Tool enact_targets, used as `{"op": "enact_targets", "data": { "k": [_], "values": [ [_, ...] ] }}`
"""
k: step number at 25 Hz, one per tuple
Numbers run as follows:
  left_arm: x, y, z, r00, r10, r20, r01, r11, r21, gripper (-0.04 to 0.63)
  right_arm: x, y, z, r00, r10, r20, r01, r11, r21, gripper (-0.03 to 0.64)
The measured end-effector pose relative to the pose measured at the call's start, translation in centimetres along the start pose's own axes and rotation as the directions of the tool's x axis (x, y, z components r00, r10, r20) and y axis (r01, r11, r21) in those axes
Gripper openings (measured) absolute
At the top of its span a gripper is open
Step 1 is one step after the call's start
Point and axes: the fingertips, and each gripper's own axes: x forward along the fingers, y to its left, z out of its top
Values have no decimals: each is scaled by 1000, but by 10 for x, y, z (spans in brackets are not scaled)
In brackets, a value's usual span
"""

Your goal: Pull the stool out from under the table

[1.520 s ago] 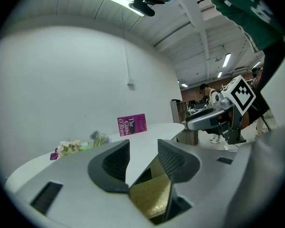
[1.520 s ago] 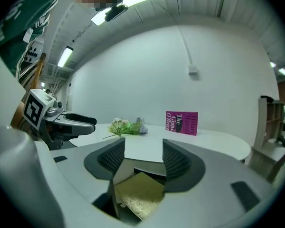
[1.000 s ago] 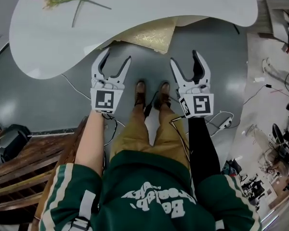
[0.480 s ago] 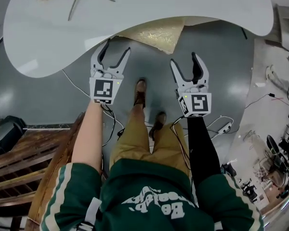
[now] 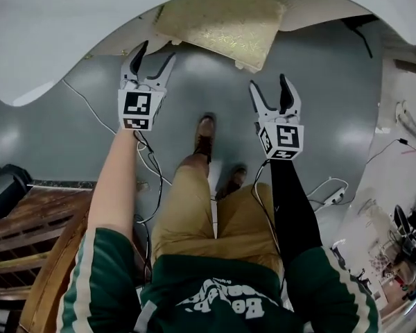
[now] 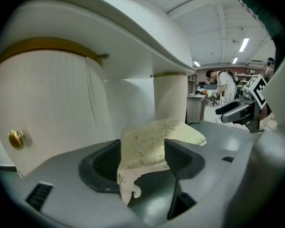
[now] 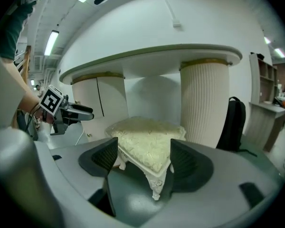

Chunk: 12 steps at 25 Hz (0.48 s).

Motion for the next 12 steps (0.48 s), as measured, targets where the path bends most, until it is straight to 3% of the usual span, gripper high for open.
{"op": "enact_targets", "data": {
  "k": [6, 12],
  "values": [
    [37, 22, -61, 998, 33, -50, -35, 999, -30, 290, 36, -10, -75, 998, 2, -69, -1, 1000, 7, 377],
    [68, 39, -115, 989, 35, -144, -44, 997, -59, 291, 91, -20, -113, 995, -20, -100, 23, 999, 35, 394]
  ]
}}
